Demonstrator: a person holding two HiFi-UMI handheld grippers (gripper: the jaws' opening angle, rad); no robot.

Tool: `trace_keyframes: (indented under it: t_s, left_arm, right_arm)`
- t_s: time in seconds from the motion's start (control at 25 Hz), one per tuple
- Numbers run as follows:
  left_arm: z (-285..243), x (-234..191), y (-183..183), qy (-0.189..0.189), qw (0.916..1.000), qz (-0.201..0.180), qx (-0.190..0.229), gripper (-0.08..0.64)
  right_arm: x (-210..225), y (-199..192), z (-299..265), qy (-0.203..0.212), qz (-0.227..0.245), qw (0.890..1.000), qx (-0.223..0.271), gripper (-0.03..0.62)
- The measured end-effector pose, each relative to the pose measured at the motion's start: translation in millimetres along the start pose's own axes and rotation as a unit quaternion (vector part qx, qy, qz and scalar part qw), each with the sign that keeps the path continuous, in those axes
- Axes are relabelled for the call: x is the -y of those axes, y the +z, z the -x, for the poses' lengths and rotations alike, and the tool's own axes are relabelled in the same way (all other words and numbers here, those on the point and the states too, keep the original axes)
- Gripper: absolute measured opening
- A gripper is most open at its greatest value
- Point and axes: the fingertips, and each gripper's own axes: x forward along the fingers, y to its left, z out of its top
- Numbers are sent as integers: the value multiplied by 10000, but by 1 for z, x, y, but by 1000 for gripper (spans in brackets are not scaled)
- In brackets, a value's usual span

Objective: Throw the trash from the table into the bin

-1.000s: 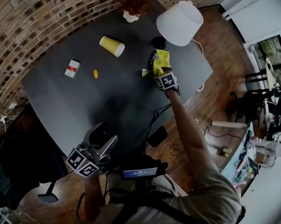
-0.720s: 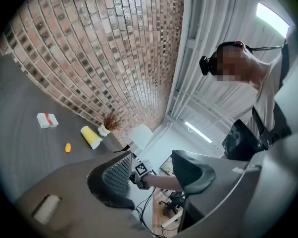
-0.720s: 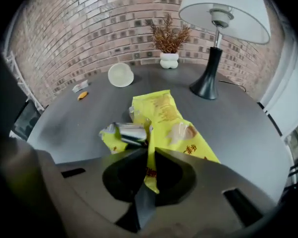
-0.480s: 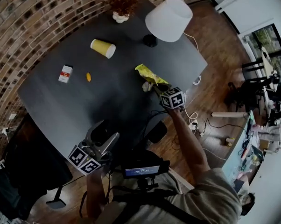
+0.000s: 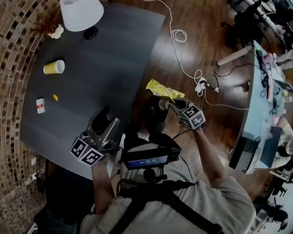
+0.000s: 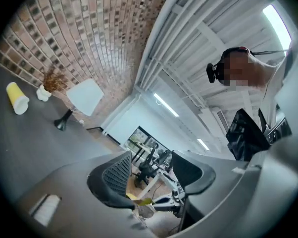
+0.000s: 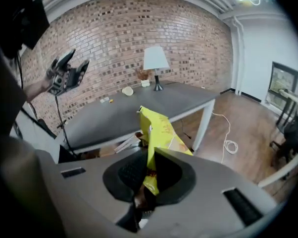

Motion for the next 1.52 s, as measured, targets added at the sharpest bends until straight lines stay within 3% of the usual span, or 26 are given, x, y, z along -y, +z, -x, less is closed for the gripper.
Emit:
trace_keyframes:
  t_s: [0.24, 0.36, 0.52, 0.72, 0.92, 1.08, 1.24, 1.52]
  left_arm:
    - [-90, 59, -51, -221, 9976, -138, -642, 247]
    - [-116, 86, -76, -257, 9956, -201, -883, 246]
    - [-131, 112, -93, -219, 9937, -243, -1074, 247]
    - [-126, 118, -92, -87, 9933, -238, -1128, 247]
    - [-110, 107, -82, 206, 9931, -288, -1114, 247]
    - [-100, 99, -79, 380, 9931, -277, -1071, 247]
    - [-103, 98, -80, 294, 9938, -259, -1040, 247]
    - [-116, 101, -79, -2, 9942, -231, -1050, 246]
  right_arm:
    - [24, -150, 22, 11, -138, 9948, -1008, 16]
    - [27, -196, 10, 145, 30, 9881, -1532, 16]
    - [31, -240, -13, 292, 518, 9701, -2351, 17]
    - [33, -270, -60, 457, 1091, 9475, -2971, 19]
    - [34, -281, -102, 497, 1062, 9420, -3144, 51]
    - [27, -272, -121, 565, 1037, 9444, -3070, 71]
    - [21, -264, -129, 704, 878, 9480, -2978, 165]
    - [20, -248, -111, 672, 339, 9604, -2684, 172]
